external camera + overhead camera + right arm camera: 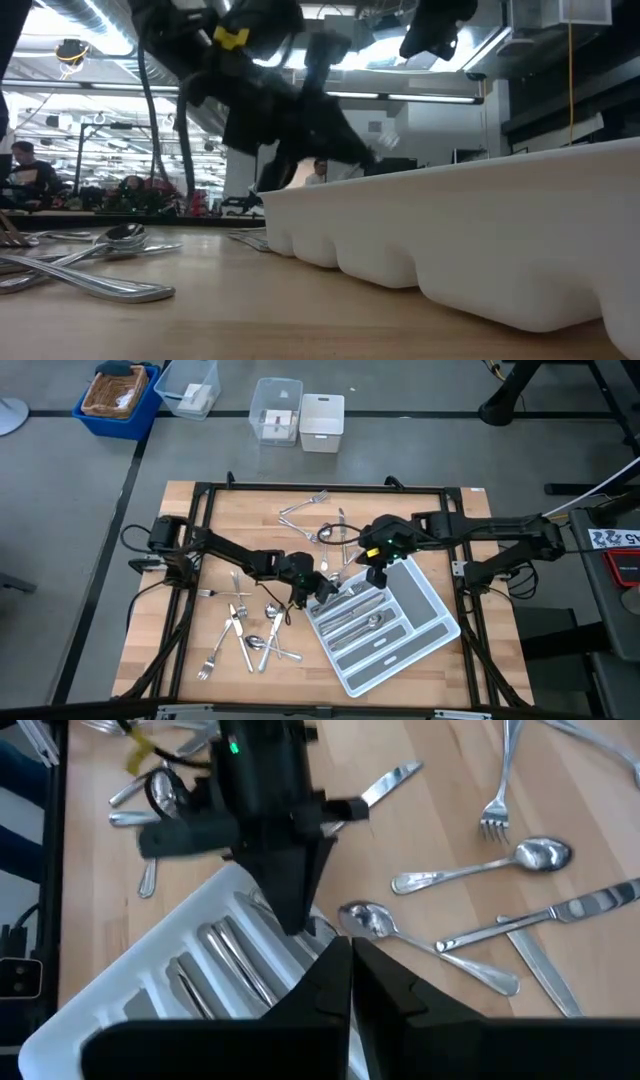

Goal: Sort silverware
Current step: Put the silver fork into the silverware tray, then put the silver table knife into the silverware tray

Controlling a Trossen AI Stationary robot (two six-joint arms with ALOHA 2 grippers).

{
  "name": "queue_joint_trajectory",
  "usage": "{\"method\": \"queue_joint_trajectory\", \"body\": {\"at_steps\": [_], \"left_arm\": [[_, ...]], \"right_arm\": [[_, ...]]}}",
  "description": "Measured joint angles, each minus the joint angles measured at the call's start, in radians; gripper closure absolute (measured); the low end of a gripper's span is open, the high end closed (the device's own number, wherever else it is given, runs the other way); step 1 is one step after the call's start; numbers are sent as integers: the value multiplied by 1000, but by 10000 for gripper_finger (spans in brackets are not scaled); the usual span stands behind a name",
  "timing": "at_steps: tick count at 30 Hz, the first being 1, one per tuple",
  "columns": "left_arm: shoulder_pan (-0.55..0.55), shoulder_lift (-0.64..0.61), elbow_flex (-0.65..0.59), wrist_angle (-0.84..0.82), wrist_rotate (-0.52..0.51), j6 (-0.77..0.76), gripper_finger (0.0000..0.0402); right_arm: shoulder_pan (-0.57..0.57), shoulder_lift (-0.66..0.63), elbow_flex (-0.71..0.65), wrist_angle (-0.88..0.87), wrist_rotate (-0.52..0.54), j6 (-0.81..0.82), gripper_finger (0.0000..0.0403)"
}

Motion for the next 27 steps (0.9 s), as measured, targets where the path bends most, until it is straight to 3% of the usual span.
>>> {"method": "queue_joint_trajectory", "body": {"at_steps": [9,14,19,22,27], "left_arm": [[1,70,1,6,12,-5,368],[0,70,0,12,115,-138,339],[-1,70,0,61,128,-234,309],[0,64,0,114,68,-257,303],[1,41,0,211,-121,-391,308]], "right_arm": [[0,0,0,78,0,0,388],[0,0,0,86,-1,0,388],[0,0,0,86,-30,0,388],[0,-1,0,86,-62,0,388],[0,-2,0,86,-72,0,388]]}}
